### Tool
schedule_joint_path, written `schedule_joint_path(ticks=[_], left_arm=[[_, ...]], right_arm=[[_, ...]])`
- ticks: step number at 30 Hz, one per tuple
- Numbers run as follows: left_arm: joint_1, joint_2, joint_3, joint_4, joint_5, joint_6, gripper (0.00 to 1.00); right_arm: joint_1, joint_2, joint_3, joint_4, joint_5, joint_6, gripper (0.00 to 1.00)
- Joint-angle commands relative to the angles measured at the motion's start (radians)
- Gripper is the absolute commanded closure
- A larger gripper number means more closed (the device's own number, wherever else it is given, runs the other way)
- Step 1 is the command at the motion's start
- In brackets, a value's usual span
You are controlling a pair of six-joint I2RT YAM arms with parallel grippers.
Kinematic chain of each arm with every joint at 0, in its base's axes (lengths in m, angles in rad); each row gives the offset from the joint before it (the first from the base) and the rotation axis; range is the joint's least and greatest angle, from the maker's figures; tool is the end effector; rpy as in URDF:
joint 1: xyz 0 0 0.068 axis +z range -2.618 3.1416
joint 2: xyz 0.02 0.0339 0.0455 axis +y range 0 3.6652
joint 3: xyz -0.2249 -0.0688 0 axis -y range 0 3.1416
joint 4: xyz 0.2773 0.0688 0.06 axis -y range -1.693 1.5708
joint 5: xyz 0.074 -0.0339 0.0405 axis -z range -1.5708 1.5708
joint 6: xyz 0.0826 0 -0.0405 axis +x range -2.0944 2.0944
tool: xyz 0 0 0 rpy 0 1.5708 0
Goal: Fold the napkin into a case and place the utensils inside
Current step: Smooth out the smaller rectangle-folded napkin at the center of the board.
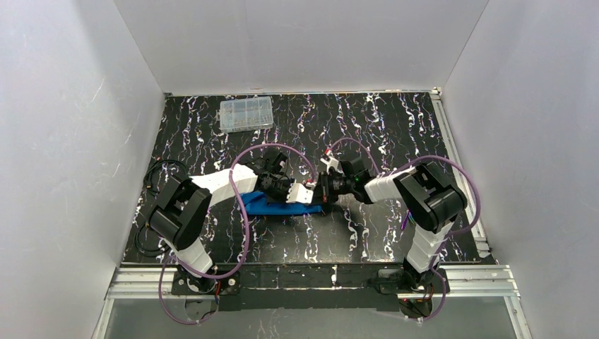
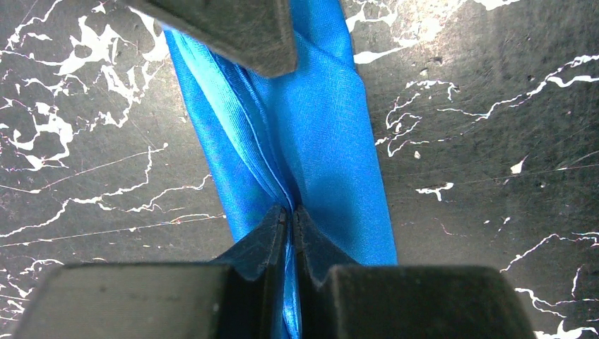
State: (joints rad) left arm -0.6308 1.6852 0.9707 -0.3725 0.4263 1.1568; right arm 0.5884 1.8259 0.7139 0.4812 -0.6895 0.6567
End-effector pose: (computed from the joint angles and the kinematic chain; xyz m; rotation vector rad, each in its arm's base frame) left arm 0.2737 -0.2422 0.0685 2.0688 1.4884 -0.3686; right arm 0.2741 0.2461 0.0278 -0.3531 2.3969 1.4013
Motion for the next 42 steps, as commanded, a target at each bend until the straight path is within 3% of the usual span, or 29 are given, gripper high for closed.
schedule_joint_path(ticks=[1,11,22,36,37,42], left_arm=[[-0.003,-0.003,-0.027,-0.034,-0.012,0.010,1.00],[-0.003,0.004,-0.014,-0.040,-0.010,0.001,1.00],[-0.003,0.008,0.003,-0.042,-0.002,-0.005,1.00],[-0.002,0.014,0.022,-0.051,0.004,-0.013,1.00],[-0.003,0.014,0.025,-0.047,-0.001,-0.020,0.99],[-0.001,-0.002,0.052,-0.020,-0.055,-0.079,0.63]], right_arm=[[0.021,-0.096,0.068,-0.016,0.004,-0.022,0.99],[0.115,-0.084,0.011,0.022,0.089,-0.043,0.99],[0.121,0.026,0.083,-0.009,0.177,-0.115,0.99],[0.111,0.104,0.117,0.094,0.085,-0.057,0.99],[0.111,0.114,0.115,0.096,0.082,-0.056,0.99],[0.102,0.151,0.061,0.160,0.075,-0.021,0.99]])
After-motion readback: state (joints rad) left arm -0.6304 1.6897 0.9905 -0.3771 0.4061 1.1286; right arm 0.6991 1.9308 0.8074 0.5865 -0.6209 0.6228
